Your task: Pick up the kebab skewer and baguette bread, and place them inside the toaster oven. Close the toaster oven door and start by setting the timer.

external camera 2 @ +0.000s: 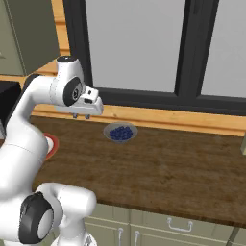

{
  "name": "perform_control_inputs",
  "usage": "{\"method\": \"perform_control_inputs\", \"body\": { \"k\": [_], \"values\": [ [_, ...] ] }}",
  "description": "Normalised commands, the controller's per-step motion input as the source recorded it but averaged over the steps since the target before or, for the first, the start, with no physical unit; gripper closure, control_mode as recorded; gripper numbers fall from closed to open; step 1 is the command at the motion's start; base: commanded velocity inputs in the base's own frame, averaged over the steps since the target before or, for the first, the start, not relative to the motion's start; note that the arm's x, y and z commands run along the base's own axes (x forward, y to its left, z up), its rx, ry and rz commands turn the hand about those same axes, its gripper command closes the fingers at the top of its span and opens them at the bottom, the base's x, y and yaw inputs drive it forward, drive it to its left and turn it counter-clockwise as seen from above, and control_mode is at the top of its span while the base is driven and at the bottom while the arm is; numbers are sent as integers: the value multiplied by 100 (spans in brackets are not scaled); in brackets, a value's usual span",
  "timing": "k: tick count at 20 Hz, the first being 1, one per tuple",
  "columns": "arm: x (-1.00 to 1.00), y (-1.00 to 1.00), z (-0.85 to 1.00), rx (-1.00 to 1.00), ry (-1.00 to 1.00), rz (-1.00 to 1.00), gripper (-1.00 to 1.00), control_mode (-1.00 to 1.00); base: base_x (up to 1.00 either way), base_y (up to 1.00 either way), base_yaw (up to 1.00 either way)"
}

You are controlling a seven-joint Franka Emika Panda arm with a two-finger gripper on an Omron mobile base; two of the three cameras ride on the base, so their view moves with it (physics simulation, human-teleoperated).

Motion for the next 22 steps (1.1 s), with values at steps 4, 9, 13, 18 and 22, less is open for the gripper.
{"method": "perform_control_inputs", "body": {
  "k": [4, 9, 13, 18, 22],
  "values": [
    [-60, 0, -5, 1, 2, -8, -100, -100, 0, 0, 0],
    [-100, -25, -17, 5, 0, -15, -100, -100, 0, 0, 0],
    [-92, -12, -2, 3, 3, -9, -100, -100, 0, 0, 0],
    [-71, -1, 0, 0, 1, -3, -100, -100, 0, 0, 0],
    [-23, 22, 0, -2, 0, 0, -100, -100, 0, 0, 0]
  ]
}}
